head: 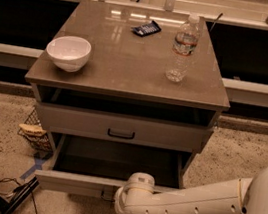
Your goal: Open middle drawer
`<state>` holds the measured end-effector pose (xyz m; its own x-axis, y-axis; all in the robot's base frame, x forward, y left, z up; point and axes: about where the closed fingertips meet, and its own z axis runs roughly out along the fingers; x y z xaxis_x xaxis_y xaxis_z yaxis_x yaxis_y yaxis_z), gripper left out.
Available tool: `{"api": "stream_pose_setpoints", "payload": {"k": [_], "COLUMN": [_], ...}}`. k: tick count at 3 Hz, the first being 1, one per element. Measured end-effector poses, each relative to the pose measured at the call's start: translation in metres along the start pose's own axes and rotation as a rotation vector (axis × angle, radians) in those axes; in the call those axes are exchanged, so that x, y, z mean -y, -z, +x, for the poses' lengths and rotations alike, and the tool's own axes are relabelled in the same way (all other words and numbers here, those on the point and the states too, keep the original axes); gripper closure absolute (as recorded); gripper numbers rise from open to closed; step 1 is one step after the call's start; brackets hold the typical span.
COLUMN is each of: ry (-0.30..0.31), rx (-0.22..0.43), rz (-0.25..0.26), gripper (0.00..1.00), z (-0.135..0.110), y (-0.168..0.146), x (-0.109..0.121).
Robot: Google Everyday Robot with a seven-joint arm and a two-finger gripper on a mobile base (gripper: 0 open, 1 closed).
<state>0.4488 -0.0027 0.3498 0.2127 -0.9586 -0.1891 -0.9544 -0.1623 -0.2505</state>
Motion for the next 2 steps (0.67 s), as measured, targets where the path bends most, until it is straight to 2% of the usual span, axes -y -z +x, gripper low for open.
{"api": "stream_pose_setpoints", "payload": {"k": [2], "ry": [0.0], "rx": [0.0], "rz": [0.0], "gripper": [0.51], "z": [0.0], "y": [0.0], "x": [-0.0001]}}
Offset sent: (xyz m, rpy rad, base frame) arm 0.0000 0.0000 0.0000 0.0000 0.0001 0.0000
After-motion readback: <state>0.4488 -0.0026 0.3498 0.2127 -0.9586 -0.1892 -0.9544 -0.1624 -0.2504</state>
